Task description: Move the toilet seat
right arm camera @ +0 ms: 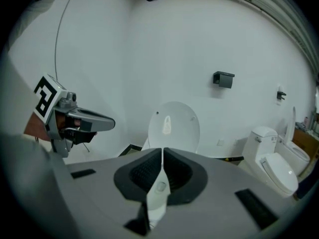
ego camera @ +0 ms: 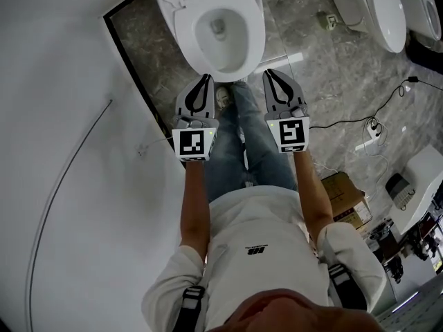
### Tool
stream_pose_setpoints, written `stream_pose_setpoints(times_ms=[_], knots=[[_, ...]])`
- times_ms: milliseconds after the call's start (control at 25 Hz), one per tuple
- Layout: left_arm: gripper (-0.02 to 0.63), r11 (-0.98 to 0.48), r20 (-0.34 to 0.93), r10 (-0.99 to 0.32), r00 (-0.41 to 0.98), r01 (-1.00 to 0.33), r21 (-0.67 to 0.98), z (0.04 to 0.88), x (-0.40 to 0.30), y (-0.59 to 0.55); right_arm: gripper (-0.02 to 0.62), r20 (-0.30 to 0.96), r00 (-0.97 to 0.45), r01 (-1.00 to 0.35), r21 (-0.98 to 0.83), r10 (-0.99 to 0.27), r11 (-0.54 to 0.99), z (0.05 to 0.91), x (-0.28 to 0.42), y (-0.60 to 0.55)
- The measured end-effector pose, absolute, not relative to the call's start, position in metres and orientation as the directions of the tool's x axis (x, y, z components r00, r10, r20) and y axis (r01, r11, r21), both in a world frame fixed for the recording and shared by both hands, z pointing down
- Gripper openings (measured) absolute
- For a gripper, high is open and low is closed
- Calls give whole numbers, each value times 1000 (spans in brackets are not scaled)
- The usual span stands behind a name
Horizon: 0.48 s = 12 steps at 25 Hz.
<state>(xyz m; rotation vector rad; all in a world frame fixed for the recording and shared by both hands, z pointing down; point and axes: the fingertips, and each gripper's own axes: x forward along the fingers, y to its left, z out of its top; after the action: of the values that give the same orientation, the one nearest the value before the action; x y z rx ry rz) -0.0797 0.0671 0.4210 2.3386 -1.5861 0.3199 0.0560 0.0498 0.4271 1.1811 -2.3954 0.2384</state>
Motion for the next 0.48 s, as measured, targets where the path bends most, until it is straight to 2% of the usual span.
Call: stream_pose_setpoints(times_ms=[480], knots=[[31, -267, 456, -829, 324, -946, 186, 520, -89, 70, 32, 571, -476, -822, -16, -669, 570, 525, 59, 46]])
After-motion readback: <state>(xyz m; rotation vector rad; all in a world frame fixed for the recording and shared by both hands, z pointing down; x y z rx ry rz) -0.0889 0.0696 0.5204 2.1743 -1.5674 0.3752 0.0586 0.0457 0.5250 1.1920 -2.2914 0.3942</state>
